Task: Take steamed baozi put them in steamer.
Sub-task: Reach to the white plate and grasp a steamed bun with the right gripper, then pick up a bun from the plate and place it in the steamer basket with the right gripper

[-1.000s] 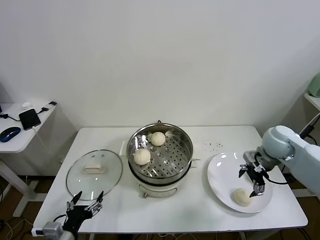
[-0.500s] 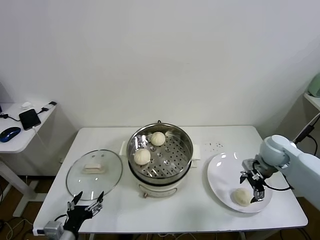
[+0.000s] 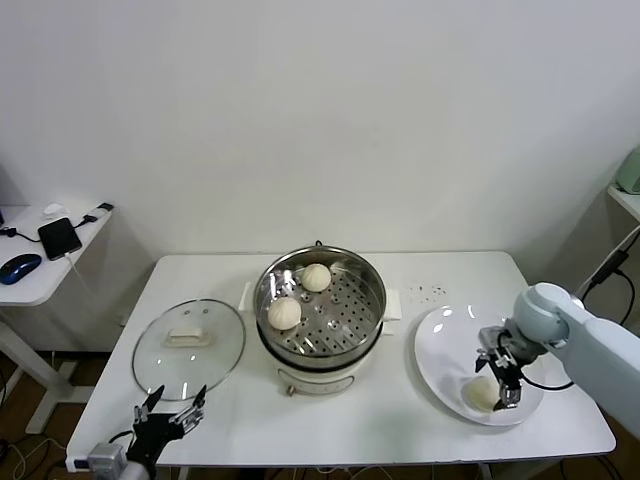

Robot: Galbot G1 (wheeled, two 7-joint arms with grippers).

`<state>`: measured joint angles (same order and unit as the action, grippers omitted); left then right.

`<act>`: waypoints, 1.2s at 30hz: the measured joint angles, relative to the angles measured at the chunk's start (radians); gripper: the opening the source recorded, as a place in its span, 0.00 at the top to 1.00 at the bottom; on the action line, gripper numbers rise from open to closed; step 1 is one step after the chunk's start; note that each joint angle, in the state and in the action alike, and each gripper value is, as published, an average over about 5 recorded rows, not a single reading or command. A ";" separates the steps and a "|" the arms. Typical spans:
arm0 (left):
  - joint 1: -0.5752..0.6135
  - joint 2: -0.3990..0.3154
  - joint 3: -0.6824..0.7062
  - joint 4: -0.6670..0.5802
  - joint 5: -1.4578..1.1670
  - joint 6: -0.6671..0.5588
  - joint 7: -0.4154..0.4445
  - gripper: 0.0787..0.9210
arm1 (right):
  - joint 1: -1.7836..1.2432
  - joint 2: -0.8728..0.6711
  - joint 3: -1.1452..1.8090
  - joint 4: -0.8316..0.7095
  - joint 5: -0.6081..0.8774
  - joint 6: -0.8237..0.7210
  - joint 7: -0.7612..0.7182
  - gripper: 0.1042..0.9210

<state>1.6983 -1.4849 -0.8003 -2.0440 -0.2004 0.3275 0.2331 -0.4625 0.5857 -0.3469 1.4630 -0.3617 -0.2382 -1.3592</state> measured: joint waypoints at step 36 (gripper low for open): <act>0.002 -0.002 0.010 -0.006 0.004 0.001 -0.001 0.12 | -0.008 -0.021 0.028 0.018 0.018 -0.029 0.033 0.38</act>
<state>1.7003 -1.4873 -0.7900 -2.0502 -0.1968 0.3286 0.2317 -0.4710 0.5649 -0.3193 1.4814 -0.3441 -0.2671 -1.3260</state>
